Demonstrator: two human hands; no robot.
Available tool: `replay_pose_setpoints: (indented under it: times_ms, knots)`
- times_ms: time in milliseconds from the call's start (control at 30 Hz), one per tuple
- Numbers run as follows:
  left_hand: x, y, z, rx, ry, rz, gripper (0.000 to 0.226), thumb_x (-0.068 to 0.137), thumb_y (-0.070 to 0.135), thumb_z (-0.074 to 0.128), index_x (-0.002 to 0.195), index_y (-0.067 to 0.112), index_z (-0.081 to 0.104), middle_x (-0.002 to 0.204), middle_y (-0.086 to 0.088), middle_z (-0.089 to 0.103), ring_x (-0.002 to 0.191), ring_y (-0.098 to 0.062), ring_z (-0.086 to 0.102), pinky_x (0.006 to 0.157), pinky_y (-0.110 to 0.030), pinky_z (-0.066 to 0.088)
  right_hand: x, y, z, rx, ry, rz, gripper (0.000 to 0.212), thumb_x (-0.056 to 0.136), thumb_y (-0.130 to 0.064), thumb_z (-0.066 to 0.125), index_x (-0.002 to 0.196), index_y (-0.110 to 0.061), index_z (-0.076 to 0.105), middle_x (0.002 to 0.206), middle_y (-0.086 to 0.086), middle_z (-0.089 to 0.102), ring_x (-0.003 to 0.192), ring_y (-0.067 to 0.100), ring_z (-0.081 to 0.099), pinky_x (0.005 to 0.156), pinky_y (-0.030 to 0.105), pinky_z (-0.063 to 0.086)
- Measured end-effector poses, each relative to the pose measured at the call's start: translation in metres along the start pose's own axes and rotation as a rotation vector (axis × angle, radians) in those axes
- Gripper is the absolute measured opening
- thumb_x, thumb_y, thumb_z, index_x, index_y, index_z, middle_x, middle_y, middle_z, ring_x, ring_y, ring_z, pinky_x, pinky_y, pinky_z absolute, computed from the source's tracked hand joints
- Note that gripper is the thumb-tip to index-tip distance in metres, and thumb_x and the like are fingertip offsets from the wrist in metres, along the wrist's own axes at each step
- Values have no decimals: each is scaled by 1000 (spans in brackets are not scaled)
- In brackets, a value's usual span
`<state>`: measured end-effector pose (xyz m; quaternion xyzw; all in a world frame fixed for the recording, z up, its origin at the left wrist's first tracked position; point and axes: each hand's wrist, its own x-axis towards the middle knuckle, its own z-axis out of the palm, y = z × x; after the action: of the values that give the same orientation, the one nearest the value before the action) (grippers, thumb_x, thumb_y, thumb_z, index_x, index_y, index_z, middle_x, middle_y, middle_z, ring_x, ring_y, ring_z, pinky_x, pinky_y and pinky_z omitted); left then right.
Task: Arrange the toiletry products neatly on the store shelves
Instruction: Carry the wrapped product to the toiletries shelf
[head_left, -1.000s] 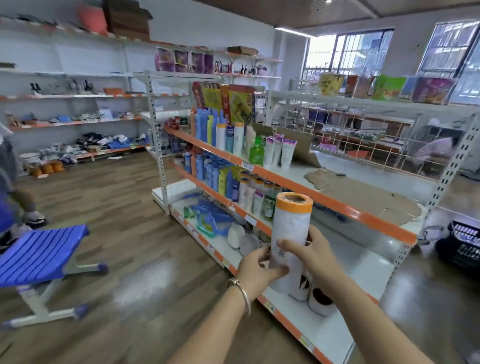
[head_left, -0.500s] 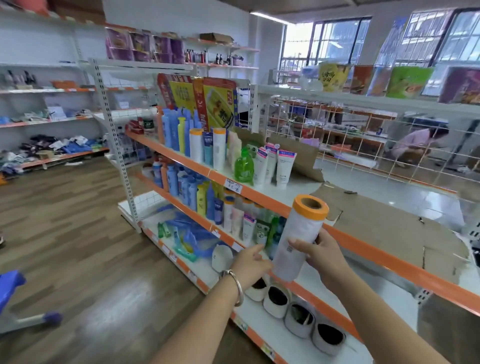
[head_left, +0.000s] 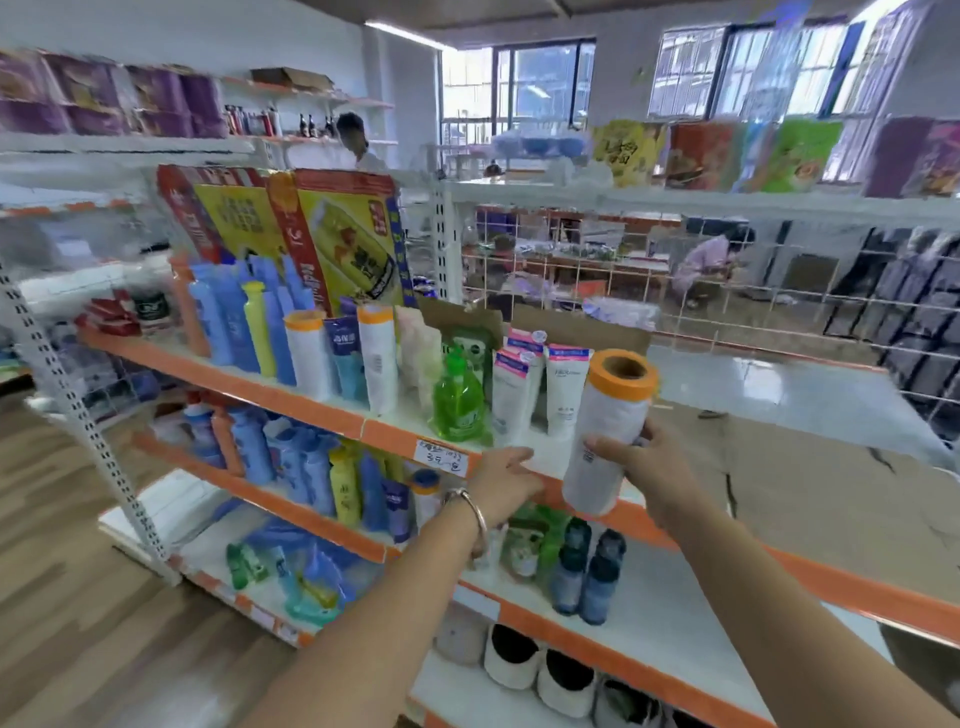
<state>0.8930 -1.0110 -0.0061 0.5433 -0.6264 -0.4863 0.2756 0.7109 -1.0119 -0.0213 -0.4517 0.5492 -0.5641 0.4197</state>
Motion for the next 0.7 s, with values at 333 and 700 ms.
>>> replay_pose_setpoints:
  times_ms: [333,700]
  knots:
    - [85,10,-27,-72,135,12,47,86,3,55,132,9,49,133,-12,54,121,-24,52,87,-26,42,80,11,18,-83,46,19,54,68,-10,81,116,-17,58,115,6,65,107,32,59,90,49,50]
    - [131,2,-31,-62,294,36,42,83,1,57,124,10,54,129,-10,58,118,-23,55,95,-30,45,115,27,26,-171,36,5,57,75,-20,77,125,-22,50,115,-3,61,107,21,57,88,39,47]
